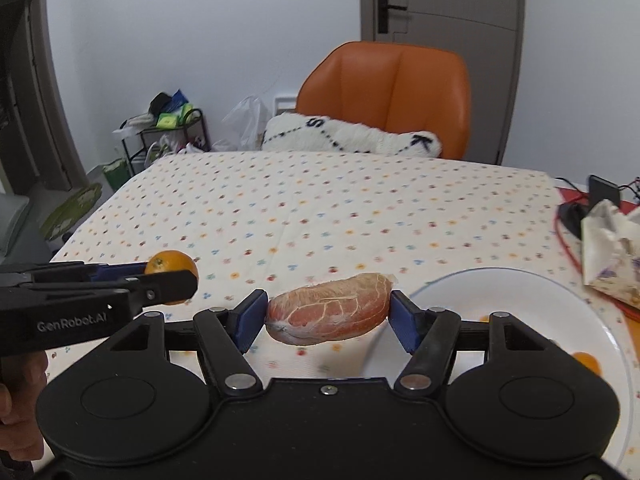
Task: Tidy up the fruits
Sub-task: 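Carry the pomelo segment and the orange in both tools over the white plate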
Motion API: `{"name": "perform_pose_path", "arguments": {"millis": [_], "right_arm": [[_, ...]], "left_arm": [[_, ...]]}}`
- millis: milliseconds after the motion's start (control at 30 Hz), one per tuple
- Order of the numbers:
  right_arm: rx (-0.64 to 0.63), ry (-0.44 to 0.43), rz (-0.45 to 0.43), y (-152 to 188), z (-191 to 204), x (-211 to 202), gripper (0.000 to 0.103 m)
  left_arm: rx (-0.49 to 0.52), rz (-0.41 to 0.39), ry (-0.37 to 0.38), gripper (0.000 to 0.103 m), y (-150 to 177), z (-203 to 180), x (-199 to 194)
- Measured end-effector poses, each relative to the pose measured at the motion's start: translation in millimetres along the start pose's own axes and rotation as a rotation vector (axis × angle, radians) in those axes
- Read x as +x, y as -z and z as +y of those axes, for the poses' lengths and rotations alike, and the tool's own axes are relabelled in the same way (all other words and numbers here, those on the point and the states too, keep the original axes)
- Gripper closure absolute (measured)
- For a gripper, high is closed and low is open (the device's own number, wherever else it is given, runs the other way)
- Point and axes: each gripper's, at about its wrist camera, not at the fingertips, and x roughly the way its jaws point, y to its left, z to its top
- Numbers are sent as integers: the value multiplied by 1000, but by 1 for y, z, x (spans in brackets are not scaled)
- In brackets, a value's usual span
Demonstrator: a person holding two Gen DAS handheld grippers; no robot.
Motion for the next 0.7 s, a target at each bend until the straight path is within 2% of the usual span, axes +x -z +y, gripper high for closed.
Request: {"name": "perform_pose_path", "arguments": {"millis": [700], "right_arm": [[134, 85, -74, 29, -82, -38, 40]], "left_arm": [[120, 22, 86, 67, 0, -85, 24]]}}
